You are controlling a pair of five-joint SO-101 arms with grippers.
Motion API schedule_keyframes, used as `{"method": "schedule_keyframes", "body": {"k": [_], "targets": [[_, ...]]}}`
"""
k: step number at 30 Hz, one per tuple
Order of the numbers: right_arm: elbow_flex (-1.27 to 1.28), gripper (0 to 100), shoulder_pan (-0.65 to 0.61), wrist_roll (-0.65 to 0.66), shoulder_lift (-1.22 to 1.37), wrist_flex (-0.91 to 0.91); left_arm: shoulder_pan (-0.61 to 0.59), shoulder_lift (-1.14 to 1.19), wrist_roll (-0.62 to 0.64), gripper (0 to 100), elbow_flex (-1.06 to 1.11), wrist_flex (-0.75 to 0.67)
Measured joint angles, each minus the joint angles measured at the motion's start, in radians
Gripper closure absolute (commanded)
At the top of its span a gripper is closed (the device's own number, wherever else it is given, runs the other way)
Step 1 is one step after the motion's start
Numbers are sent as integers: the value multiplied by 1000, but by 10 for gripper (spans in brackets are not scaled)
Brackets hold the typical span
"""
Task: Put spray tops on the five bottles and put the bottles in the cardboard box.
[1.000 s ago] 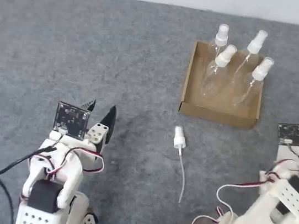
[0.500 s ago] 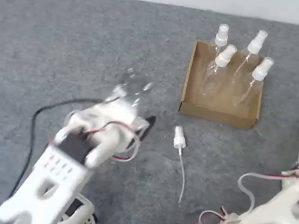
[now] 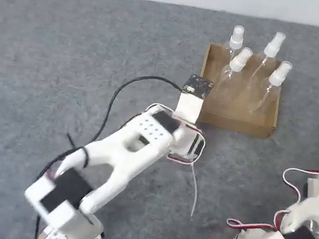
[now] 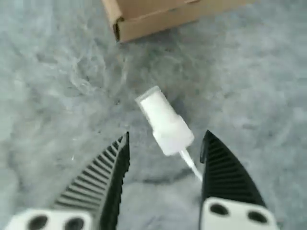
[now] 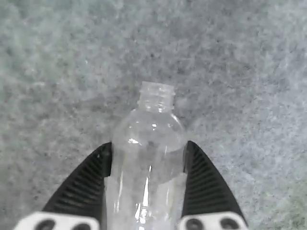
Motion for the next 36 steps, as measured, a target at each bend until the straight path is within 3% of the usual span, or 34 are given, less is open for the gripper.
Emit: {"method": "schedule_keyframes", "body": {"k": [5, 14, 18, 26, 36], "targets": [[0, 993, 0, 0, 0, 0, -2, 120, 55, 777, -54, 0], [0, 993, 0, 2, 0, 0, -43, 196, 52, 919, -57, -63], [0, 993, 0, 40, 0, 0, -87, 196, -80, 984, -58, -44], [0, 993, -28, 46, 0, 0, -267, 164, -252, 987, -38, 35], [0, 992, -183, -34, 0, 0, -466, -140, -451, 895, 264, 49]]}}
